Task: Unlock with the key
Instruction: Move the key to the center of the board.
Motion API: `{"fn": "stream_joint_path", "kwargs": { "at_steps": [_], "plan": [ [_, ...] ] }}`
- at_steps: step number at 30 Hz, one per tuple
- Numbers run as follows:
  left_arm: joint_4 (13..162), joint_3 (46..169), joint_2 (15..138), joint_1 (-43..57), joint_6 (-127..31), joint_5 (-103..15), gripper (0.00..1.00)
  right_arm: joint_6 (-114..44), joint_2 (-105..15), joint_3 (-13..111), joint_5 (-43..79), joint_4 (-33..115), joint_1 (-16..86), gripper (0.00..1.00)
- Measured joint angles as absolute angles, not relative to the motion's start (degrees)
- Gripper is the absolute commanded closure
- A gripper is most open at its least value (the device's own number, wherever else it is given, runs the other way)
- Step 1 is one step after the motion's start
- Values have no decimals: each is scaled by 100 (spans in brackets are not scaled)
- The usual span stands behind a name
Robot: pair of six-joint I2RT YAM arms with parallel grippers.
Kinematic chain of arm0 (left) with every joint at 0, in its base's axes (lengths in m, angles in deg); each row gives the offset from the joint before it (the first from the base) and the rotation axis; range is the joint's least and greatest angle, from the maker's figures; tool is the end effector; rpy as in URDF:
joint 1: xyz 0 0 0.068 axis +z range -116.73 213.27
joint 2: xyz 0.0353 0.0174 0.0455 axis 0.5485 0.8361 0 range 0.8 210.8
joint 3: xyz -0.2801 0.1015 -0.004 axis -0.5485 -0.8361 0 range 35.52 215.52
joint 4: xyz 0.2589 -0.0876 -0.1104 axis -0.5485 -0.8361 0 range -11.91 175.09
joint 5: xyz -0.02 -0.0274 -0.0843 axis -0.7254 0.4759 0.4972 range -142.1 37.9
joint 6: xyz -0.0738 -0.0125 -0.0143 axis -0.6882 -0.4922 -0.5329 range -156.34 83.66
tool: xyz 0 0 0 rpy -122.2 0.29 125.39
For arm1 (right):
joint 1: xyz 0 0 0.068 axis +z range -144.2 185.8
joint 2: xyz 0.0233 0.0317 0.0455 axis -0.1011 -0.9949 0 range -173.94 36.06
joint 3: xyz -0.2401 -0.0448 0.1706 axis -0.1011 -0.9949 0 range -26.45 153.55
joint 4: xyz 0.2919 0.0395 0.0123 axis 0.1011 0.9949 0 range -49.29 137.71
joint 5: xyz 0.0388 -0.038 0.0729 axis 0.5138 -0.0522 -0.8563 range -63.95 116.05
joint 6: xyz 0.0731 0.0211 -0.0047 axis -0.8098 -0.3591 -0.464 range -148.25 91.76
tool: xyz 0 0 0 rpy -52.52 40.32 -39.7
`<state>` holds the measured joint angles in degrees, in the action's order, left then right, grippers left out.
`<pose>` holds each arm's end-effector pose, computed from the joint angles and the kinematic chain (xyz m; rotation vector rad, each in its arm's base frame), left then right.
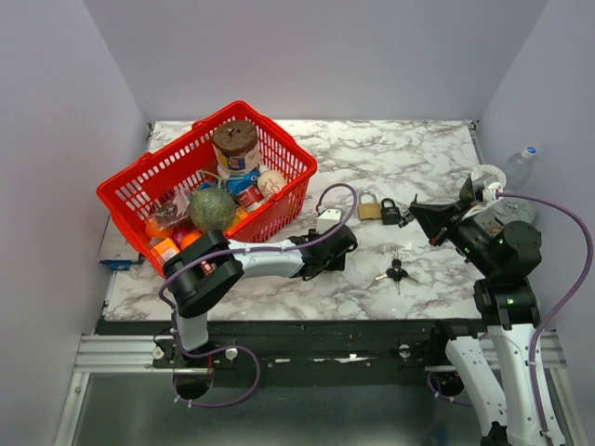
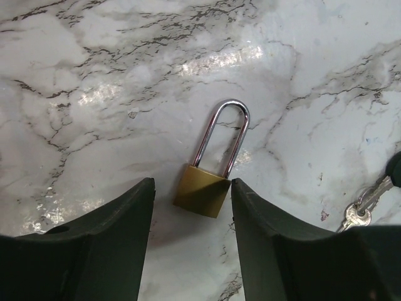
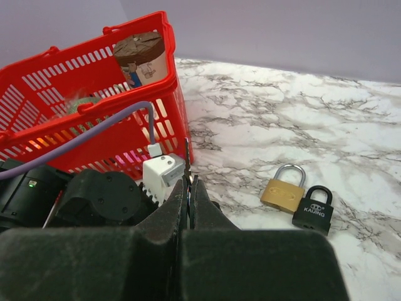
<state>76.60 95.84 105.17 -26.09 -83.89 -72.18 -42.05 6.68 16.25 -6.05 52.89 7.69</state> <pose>0.2316 -0.3474 0.1356 0.1056 2.4522 -0.4091 0.1538 0.0394 0.3812 -0.2871 1.5647 0.6475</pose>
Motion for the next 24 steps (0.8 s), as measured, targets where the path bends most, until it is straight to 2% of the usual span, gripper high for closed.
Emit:
{"fn": "stream_joint_path", "kwargs": {
  "at_steps": [13, 20, 24],
  "plan": [
    [7472, 9647, 10517, -2609, -8290, -7266, 39, -4122, 628, 1625, -609, 5296, 769, 99],
    [7476, 9693, 10550, -2637, -7790, -7124, 32, -4122, 628, 1625, -609, 5305, 769, 99],
    [7472, 9737, 10576, -2652, -7440, -7041, 31, -4122, 622, 1625, -609, 5309, 769, 99]
  ]
}}
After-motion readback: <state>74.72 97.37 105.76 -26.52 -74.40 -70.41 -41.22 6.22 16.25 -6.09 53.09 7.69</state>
